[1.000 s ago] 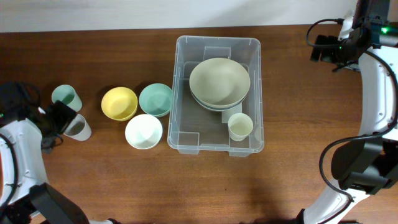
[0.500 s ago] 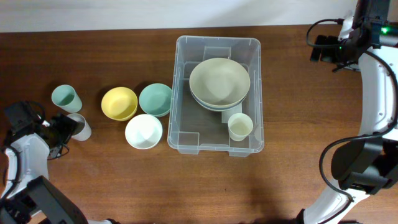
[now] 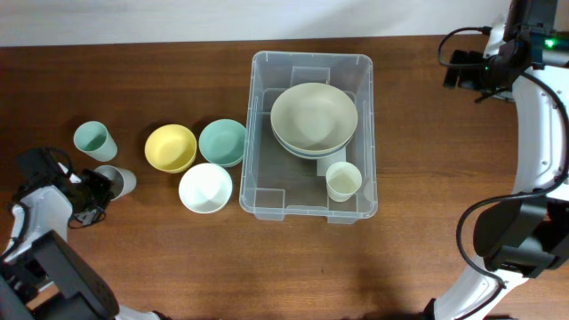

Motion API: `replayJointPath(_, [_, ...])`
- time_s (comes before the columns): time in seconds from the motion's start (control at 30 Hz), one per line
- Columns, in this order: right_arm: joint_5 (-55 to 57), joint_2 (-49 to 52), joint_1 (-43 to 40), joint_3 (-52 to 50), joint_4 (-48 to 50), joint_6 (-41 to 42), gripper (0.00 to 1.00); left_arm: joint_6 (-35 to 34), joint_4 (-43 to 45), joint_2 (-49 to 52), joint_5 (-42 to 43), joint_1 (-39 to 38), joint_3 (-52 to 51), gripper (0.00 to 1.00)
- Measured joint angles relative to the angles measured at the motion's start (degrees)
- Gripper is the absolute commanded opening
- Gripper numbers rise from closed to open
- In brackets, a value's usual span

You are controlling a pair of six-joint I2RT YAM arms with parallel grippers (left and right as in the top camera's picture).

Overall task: Pack container
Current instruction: 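Carry the grey cup into the white cup in the container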

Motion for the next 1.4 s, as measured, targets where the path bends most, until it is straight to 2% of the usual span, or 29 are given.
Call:
replayJointPath(0.13, [0.00,0.00,0.00,0.00,-0.04,-0.02,0.99,1.79,-2.10,-8.00,5.64,0.00,0.11,0.01])
replayJointPath(0.3, [0.00,0.00,0.00,0.00,-0.02,0.00,0.99,7.58,-1.38,-20.55,15.52,-2.93,0.61,0.01])
replayJointPath(0.4, [-0.02,0.00,0.00,0.00,-0.02,0.00,0.99,10.43,1.53,-25.81,19.19,-9.51,1.05,0.01])
replayJointPath(0.57, [-0.02,0.00,0.00,0.00,-0.02,0.02,0.99,14.14,10.27,-27.89,21.40,-27.58,2.56,0.01])
replayJointPath(0.67, [0.00,0.00,0.00,0.00,-0.02,0.04,0.99,16.90,15.04,-26.75,18.12,-38.84,4.20,0.01])
replayJointPath(0.87, [0.00,0.00,0.00,0.00,-0.04,0.02,0.99,26.16,15.72,-19.61,7.58,-57.75,5.97,0.01])
replayJointPath(1.07, [0.00,0.00,0.00,0.00,-0.04,0.00,0.99,34.36,14.29,-8.76,-3.52,-70.47,7.02,0.01])
replayJointPath(1.23, [0.00,0.00,0.00,0.00,-0.02,0.00,0.99,38.75,11.82,-3.72,-9.27,-74.44,12.57,0.00])
replayJointPath(1.4, [0.00,0.00,0.00,0.00,-0.02,0.00,0.99,41.09,11.91,-0.81,-11.41,-74.69,15.15,0.00])
